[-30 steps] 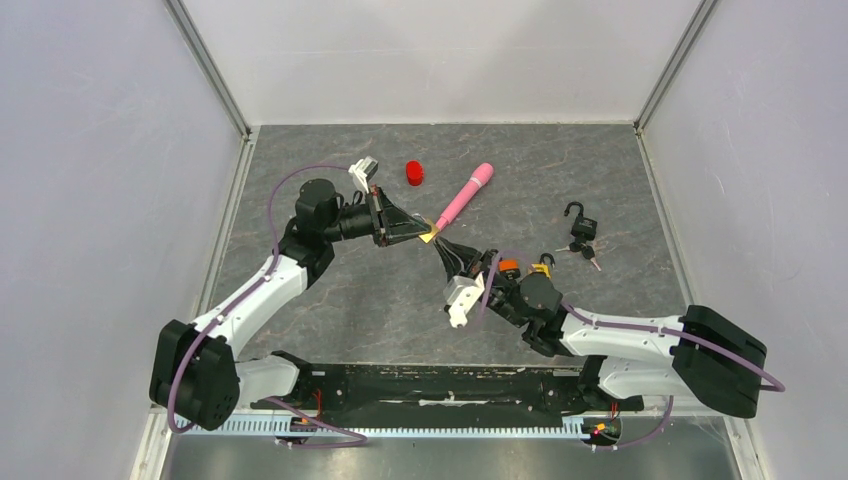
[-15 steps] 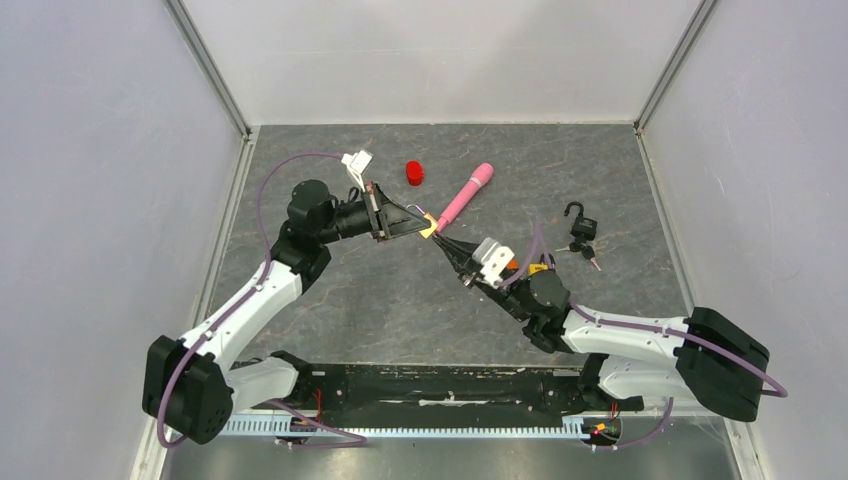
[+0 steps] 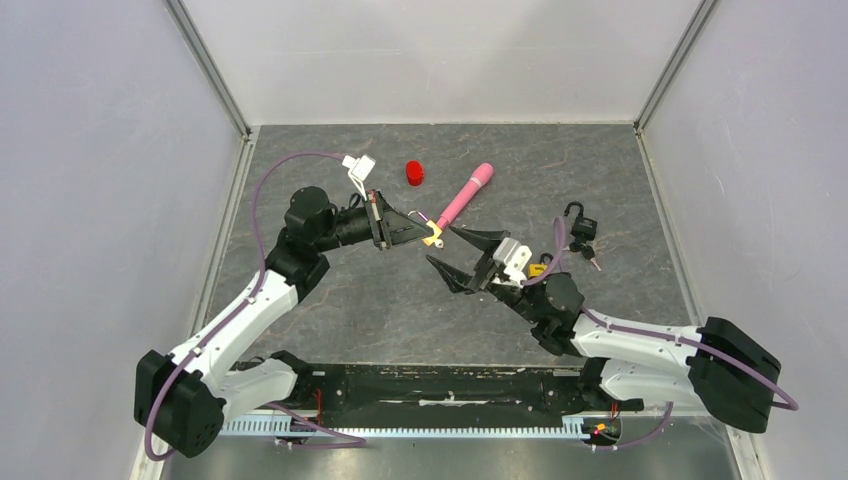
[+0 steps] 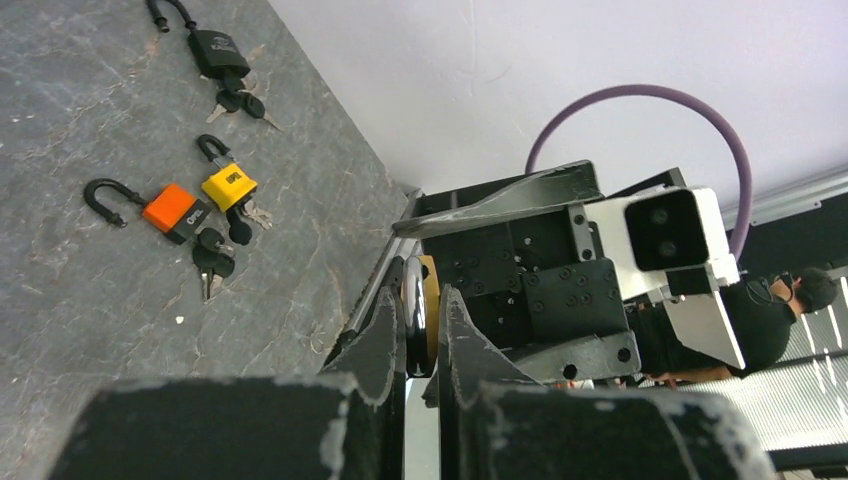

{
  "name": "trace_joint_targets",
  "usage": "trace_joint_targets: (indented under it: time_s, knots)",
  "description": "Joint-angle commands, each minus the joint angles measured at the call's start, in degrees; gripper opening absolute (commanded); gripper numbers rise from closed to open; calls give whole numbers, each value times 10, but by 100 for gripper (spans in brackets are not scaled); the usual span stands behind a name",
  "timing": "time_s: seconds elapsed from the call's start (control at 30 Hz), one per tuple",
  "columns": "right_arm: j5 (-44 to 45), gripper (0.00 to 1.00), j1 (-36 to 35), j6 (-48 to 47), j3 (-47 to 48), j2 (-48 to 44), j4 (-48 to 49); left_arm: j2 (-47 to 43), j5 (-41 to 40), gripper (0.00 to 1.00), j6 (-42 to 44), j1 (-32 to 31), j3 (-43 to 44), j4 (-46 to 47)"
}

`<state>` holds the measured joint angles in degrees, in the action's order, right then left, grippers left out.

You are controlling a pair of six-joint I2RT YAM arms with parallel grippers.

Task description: Unlock with the key

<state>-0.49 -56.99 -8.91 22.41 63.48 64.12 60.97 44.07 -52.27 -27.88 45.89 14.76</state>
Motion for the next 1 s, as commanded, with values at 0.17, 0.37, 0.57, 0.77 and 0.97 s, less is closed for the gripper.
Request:
trace_joint_targets:
  time_s: [0.17,0.37,0.57,0.77,0.97]
  knots:
    - [-10,79,1,-108,1,-15,-3,0,-12,2,21,0,7,-5]
    - [-8,79,1,-105,14,14,22,0,-6,2,16,0,10,-2]
    - [-20,69,1,-90,33,35,36,-1,-7,2,16,0,5,-2]
    - [-13,64,1,-85,40,39,51,-1,-12,2,15,-1,1,-2]
    - [-11,56,1,-83,51,45,39,0,-13,2,14,-1,1,-2]
